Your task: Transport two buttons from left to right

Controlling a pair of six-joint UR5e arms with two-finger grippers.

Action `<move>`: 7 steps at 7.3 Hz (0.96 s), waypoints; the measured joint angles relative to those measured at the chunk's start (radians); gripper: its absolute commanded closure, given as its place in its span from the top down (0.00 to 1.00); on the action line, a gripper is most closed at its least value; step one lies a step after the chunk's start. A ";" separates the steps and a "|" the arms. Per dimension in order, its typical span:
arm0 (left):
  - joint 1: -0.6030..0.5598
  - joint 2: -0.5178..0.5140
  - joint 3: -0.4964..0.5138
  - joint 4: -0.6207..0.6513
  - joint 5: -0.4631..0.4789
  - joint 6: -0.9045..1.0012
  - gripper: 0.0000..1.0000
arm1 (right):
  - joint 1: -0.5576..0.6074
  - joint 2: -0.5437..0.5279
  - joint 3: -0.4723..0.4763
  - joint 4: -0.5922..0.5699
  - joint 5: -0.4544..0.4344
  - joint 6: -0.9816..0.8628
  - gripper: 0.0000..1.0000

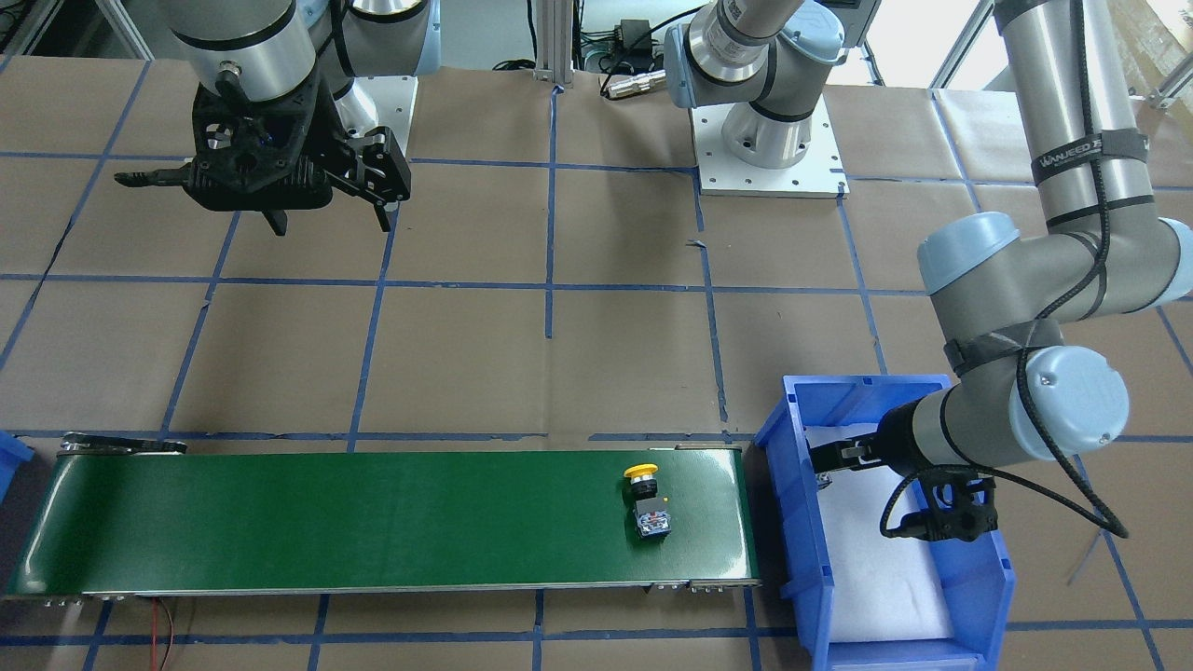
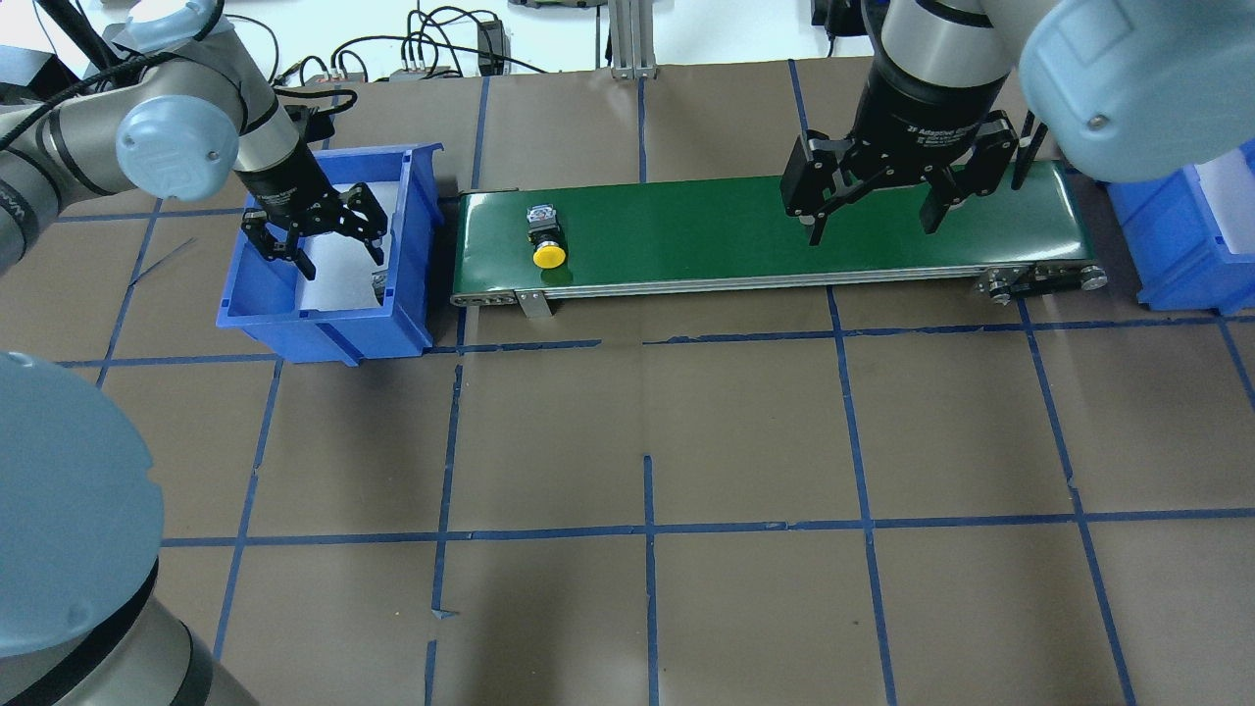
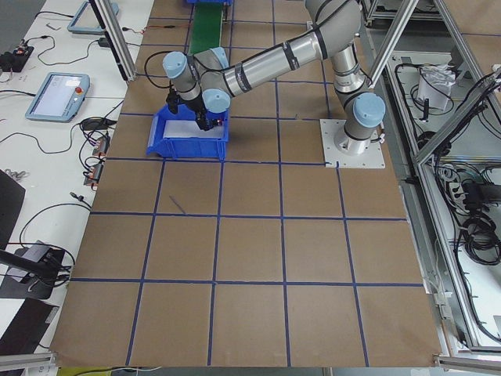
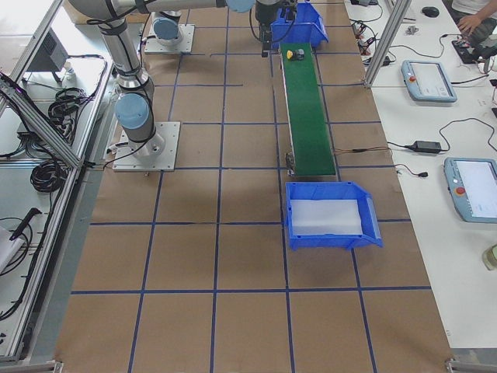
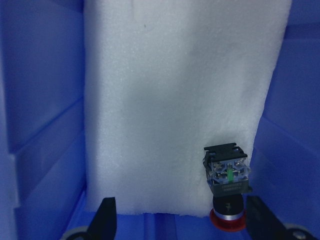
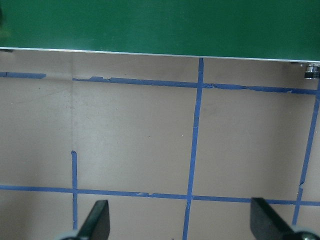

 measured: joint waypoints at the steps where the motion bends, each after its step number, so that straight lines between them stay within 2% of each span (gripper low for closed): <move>1: -0.006 -0.009 -0.007 0.009 0.000 0.003 0.91 | 0.000 0.001 0.000 0.000 0.000 0.000 1.00; 7: -0.005 -0.037 -0.009 0.032 0.001 0.028 0.91 | -0.001 0.000 0.000 0.004 0.000 -0.001 1.00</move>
